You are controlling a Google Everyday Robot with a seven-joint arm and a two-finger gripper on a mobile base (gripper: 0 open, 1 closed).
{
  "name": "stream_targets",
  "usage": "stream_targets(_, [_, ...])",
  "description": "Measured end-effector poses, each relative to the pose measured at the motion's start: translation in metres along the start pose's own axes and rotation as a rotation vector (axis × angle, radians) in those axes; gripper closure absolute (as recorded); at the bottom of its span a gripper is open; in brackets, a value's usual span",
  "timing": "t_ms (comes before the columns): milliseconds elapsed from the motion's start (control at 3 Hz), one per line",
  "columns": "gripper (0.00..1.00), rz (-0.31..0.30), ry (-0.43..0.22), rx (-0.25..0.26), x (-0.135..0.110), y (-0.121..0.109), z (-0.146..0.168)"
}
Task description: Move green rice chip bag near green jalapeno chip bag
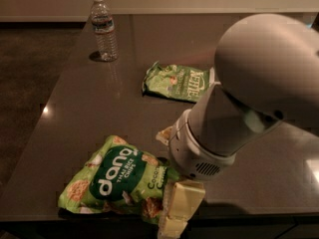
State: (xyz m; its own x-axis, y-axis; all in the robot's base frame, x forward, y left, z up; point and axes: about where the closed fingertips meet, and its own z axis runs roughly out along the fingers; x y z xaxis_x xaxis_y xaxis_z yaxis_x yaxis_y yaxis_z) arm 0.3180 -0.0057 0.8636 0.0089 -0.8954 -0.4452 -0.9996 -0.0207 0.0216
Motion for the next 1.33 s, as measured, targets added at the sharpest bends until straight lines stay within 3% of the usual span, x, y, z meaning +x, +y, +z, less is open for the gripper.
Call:
stream_targets(333, [0.17,0.006,-0.015,0.012,-0.006,-0.004,0.014])
stream_targets(667, [0.41,0.016,-0.017,0.018,-0.005,-0.013,0.019])
stream_targets(1333, [0.88,0.089,-0.062,0.057,-0.004,-0.048,-0.015])
